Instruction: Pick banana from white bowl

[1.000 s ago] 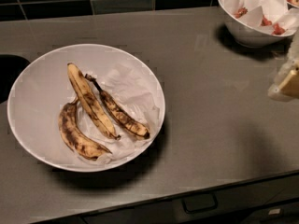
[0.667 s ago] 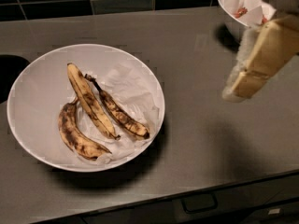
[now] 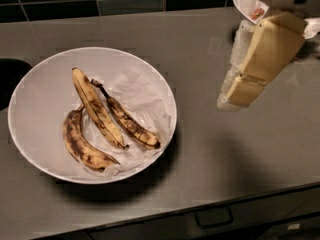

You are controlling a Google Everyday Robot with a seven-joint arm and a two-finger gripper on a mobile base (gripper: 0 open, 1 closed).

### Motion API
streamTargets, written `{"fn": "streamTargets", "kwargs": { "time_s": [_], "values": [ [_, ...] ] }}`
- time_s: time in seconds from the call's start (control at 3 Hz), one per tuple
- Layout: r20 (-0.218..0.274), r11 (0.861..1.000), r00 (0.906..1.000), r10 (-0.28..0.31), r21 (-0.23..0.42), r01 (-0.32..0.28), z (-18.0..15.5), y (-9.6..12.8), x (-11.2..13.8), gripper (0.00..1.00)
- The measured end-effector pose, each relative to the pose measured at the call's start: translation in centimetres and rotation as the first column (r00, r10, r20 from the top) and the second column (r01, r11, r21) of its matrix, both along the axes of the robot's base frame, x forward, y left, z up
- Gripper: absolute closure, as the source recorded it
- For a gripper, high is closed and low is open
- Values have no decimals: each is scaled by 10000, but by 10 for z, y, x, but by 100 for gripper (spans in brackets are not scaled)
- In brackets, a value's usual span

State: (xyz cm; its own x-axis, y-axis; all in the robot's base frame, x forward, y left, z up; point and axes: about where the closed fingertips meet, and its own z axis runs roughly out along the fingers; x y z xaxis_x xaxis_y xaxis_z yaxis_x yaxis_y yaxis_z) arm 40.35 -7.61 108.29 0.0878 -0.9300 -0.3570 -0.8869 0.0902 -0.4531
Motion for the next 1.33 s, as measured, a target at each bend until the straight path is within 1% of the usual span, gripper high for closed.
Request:
{"fn": "streamTargets", "kwargs": {
  "time_s": [0.67, 1.0, 1.33],
  "values": [
    [0, 10000, 10000, 1, 0, -1, 0, 0, 0, 0],
    [-396, 9945, 9948, 937, 515, -916, -16, 36, 14, 0],
    [-1137, 9803, 9781, 1741, 1140, -1613, -44, 62, 32, 0]
  ]
}}
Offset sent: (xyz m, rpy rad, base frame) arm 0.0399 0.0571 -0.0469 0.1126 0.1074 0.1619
